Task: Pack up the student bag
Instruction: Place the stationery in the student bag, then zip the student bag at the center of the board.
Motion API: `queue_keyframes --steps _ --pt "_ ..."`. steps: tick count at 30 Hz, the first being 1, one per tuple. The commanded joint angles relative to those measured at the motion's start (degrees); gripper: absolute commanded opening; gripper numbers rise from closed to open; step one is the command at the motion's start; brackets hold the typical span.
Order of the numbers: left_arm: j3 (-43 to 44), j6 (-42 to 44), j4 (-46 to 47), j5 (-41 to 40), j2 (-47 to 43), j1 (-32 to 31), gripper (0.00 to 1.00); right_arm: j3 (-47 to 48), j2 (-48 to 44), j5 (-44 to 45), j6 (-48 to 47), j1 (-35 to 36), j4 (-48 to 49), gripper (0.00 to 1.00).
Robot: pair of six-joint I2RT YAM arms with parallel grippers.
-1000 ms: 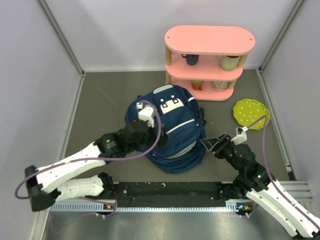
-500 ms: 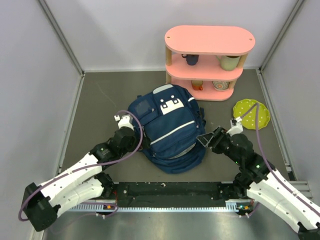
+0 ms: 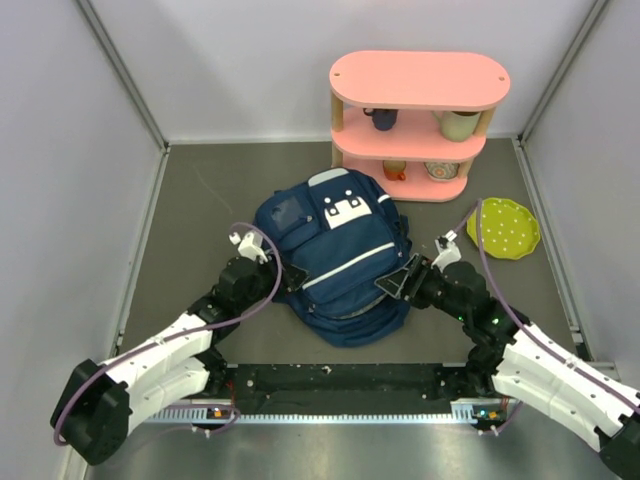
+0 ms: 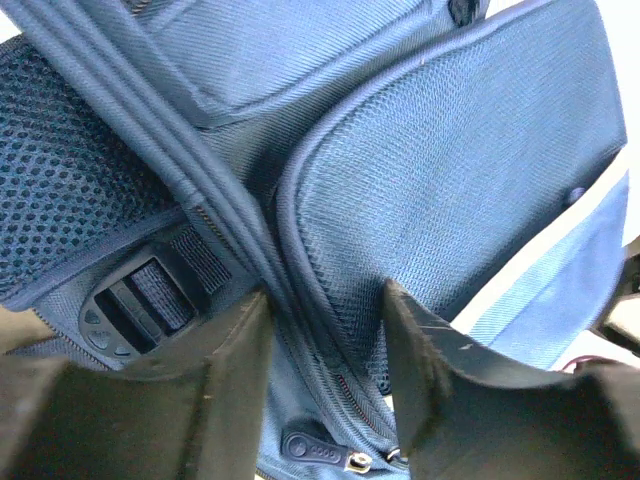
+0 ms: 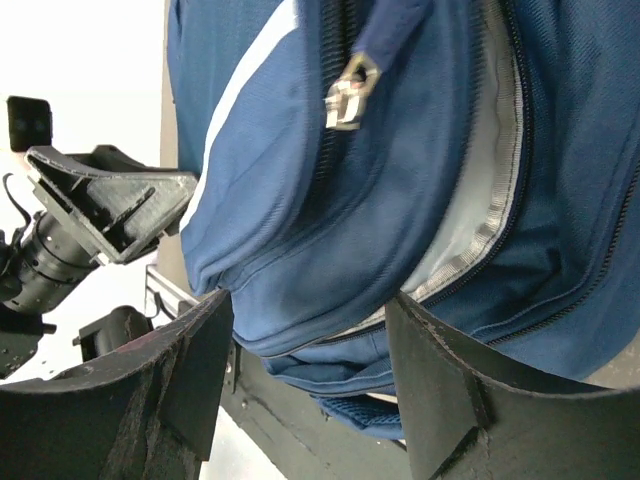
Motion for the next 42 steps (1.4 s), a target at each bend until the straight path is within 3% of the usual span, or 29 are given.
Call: queue_keyframes --steps 1,3,8,9,12,13,17,21,25,29,32,33,35,37,40,42 --pt "-2.79 -2.29 9.71 0.94 1.09 0.14 0.40 -0.71 0.05 -0.29 0.78 1.06 2.80 0.61" --pt "-3.23 -2.73 9.99 -0.29 0.48 0.14 0.25 -0.62 0.92 0.24 0.69 0.98 2.45 0.61" --pt "-1.74 -1.77 3.59 -2.49 -4.25 0.14 0.00 0.70 6.19 2.87 -0.01 0.98 1.75 0.55" --pt "-0.78 -1.42 1.57 -3.02 -5.32 0.14 0.00 1.13 7.68 3.23 -0.19 1.06 1.74 0.43" --pt "1.33 -0.80 -7.49 -6.18 -9.88 0.14 0.00 3.68 15.76 2.97 -2.38 0.98 2.36 0.24" --pt "1.69 -1.67 -13.34 -7.40 -11.20 0.14 0.00 5.08 17.35 2.79 -3.87 0.98 4.27 0.20" --pt "0.21 -6.24 -22.52 -9.43 -21.37 0.14 0.00 10.53 24.98 4.19 -8.88 0.98 6.75 0.10" --pt "-3.93 -13.61 -25.00 -8.74 -30.01 0.05 0.00 21.32 32.11 6.39 -15.12 1.06 5.44 0.08" --pt "-5.96 -15.83 -25.35 -8.38 -31.70 -0.13 0.00 28.20 38.88 6.83 -19.17 0.71 3.85 0.09" --pt "-3.86 -14.61 -25.35 -8.73 -28.63 -0.22 0.00 29.00 40.39 7.88 -18.82 0.36 2.45 0.32" --pt "-1.57 -12.06 -24.38 -8.91 -24.94 -0.22 0.09 24.88 36.27 9.37 -17.42 0.36 2.71 0.51" --pt "-1.04 -10.57 -23.34 -8.47 -23.88 -0.22 0.21 22.43 34.61 9.73 -17.16 0.27 2.62 0.54" --pt "0.54 -9.07 -22.98 -8.12 -20.98 -0.22 0.34 20.05 29.07 11.13 -16.19 0.27 2.10 0.59" --pt "1.95 -5.47 -24.11 -8.20 -18.70 -0.22 0.50 17.14 22.85 11.49 -15.14 0.27 0.52 0.60" --pt "4.59 -0.73 -27.79 -8.38 -17.11 -0.30 0.60 14.07 16.59 10.97 -12.86 0.53 -2.03 0.61" --pt "5.38 1.56 -29.03 -8.12 -16.67 -0.30 0.61 11.70 11.32 9.91 -11.71 2.28 -1.95 0.61"
